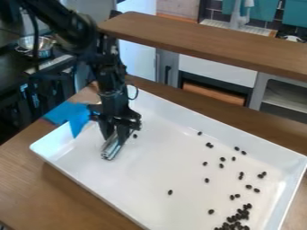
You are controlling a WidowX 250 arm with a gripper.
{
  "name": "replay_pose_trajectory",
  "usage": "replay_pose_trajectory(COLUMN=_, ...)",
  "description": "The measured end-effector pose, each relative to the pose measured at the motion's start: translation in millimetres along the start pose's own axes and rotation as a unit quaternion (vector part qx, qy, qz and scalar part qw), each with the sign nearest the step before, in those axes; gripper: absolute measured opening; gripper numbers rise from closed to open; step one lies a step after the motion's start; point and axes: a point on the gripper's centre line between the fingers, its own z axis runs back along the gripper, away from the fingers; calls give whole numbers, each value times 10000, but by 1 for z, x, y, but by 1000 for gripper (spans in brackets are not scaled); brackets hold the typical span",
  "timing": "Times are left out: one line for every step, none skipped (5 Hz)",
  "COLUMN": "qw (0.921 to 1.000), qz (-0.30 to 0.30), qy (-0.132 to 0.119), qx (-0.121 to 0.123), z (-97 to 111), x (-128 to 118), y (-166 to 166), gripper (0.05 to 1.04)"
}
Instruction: Sweep into pile
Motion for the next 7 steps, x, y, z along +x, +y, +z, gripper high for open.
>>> replay_pose_trajectory(qw=10000, qz=-28, qy=17, qx=58, z=-1, x=6, y=-10, gripper=369)
replay_pose_trajectory(qw=10000, qz=-44, qy=68, qx=29, z=-3, x=6, y=-22, gripper=369)
replay_pose_trajectory(qw=9997, qz=-190, qy=168, qx=-46, z=-4, x=2, y=-51, gripper=369)
replay_pose_trajectory(qw=9992, qz=-257, qy=264, qx=-125, z=-2, x=0, y=-76, gripper=369)
replay_pose_trajectory(qw=9991, qz=-173, qy=348, qx=-159, z=-3, x=2, y=-90, gripper=369)
replay_pose_trajectory(qw=9991, qz=-157, qy=355, qx=-185, z=-4, x=4, y=-103, gripper=369)
replay_pose_trajectory(qw=9988, qz=-275, qy=340, qx=-204, z=-4, x=0, y=-121, gripper=369)
